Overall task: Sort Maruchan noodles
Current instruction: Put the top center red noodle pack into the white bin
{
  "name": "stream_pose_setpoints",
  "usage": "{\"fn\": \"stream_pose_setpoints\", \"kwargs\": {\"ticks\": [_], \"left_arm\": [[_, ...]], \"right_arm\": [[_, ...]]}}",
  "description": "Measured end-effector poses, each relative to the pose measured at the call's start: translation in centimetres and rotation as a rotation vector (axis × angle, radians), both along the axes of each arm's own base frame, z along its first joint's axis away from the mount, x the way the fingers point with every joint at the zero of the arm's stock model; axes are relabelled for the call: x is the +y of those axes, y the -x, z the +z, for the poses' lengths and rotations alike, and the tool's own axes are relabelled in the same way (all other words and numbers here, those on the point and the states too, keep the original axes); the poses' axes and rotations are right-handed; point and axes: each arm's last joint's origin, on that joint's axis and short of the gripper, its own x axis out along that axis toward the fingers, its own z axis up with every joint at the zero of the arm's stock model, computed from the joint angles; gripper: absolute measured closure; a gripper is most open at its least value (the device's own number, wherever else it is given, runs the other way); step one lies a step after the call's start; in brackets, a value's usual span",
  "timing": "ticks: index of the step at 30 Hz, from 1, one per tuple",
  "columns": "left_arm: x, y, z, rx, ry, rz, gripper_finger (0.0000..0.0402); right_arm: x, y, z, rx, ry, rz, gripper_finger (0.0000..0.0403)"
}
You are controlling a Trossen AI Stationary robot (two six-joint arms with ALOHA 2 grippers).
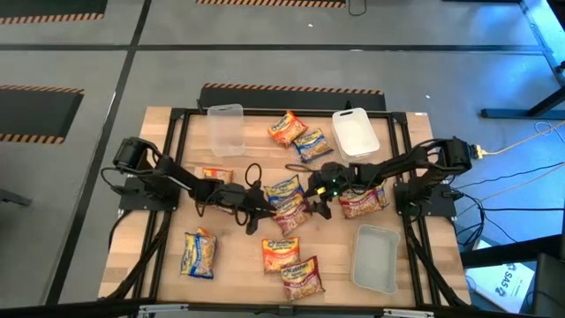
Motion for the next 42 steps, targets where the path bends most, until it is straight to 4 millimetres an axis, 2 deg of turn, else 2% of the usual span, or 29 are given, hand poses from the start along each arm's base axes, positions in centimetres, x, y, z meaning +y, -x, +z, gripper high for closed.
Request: {"fn": "stream_pose_setpoints", "kwargs": {"ticks": [7, 16, 26, 30, 36, 42], "left_arm": [[0.0, -0.1, 0.3, -0.028, -0.001, 0.012, 0.0325], [-0.6, 0.0, 0.2, -0.023, -0.005, -0.001, 0.0325], [-1.9, 0.4, 0.1, -0.013, 0.019, -0.03, 0.0325], [-2.3, 0.2, -1.0, 0.046, 0.076, 0.003, 0.0325], [-3.4, -2.3, -2.7, 0.172, 0.208, 0.005, 0.0325], [-3.6, -5.1, -2.5, 0.216, 0.178, 0.046, 0.0325]], "right_arm": [[1.6, 0.1, -1.1, 0.094, 0.008, -0.086, 0.0113], [1.8, 0.0, -1.3, 0.16, -0.196, -0.171, 0.0113], [2.1, 0.1, -1.3, 0.243, -0.38, -0.182, 0.0114], [2.3, 0.1, -1.3, 0.25, -0.391, -0.202, 0.0114], [3.4, 0.1, -1.3, 0.233, -0.346, -0.225, 0.0114], [4.3, 0.1, -1.3, 0.212, -0.292, -0.26, 0.0114]]}}
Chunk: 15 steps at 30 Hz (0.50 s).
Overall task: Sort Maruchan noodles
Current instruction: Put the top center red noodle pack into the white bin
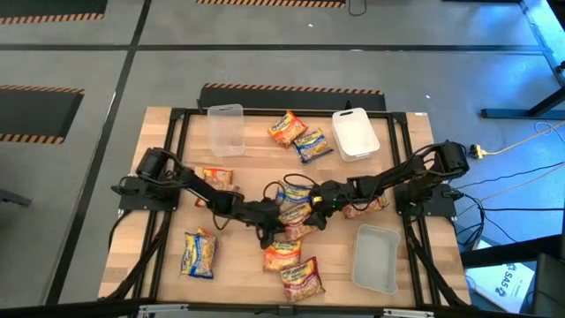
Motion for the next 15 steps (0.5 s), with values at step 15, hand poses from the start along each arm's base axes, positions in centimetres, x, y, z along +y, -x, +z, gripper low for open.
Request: {"fn": "stream_pose_setpoints", "kwargs": {"ticks": [15], "left_arm": [[0.53, -0.93, 0.6, -0.024, -0.074, 0.023, 0.0325]], "right_arm": [[0.48, 0.11, 0.02, 0.033, -0.092, -0.003, 0.0191]]}}
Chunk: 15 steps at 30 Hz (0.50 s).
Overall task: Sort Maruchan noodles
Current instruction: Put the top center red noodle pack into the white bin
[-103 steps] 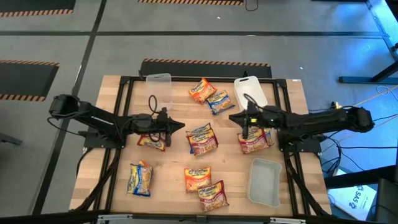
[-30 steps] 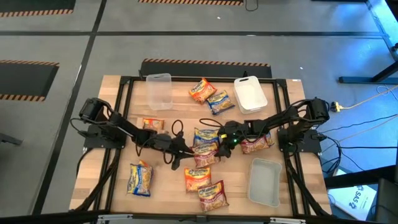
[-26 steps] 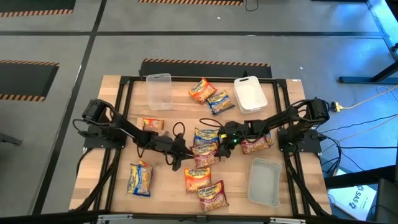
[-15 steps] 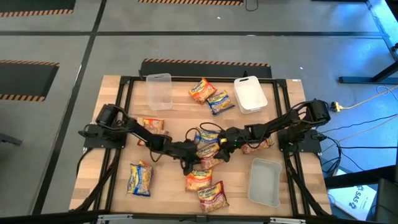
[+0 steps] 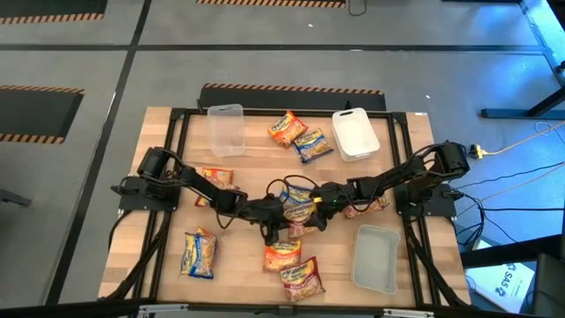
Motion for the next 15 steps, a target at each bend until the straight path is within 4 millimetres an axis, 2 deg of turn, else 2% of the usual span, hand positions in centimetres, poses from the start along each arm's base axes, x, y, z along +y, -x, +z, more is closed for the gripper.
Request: {"fn": "stream_pose_setpoints", "kwargs": {"ticks": [4, 7, 10, 15], "left_arm": [[0.0, 0.0, 0.2, -0.006, -0.003, -0.007, 0.0325], [-0.1, 0.0, 0.3, -0.009, 0.001, -0.017, 0.0325], [-0.1, 0.1, 0.8, -0.015, 0.009, -0.041, 0.0325], [0.0, 0.6, 1.9, 0.012, 0.009, -0.08, 0.0325]], "right_arm": [[0.1, 0.0, 0.2, -0.006, -0.033, 0.038, 0.0256], [0.2, 0.0, 0.3, -0.009, -0.053, 0.063, 0.0286], [0.2, 0.1, 0.6, -0.01, -0.061, 0.08, 0.029], [0.3, 0.8, 1.5, 0.007, -0.07, 0.106, 0.027]]}}
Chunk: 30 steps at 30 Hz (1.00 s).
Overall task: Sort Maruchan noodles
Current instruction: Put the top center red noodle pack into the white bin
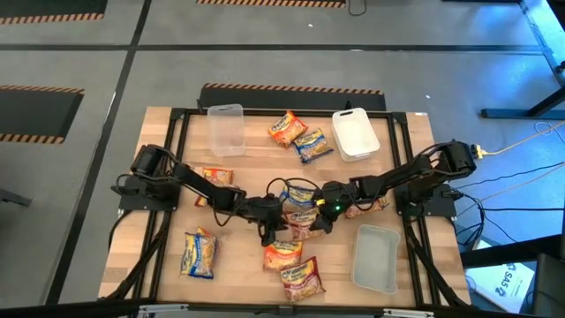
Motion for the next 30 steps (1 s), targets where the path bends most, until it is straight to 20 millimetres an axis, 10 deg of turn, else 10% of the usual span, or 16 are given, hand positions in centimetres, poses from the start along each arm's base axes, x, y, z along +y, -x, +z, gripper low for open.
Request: {"fn": "stream_pose_setpoints", "kwargs": {"ticks": [19, 30], "left_arm": [[4.3, 3.2, 10.0, -0.182, -0.273, 0.151, 0.032], [10.0, 3.8, 11.8, -0.236, -0.192, 0.189, 0.0209]], "right_arm": [[-3.7, 3.3, 8.1, -0.367, 0.462, -0.016, 0.0294], [-7.6, 5.1, 11.5, -0.536, 0.755, -0.097, 0.0292]]}}
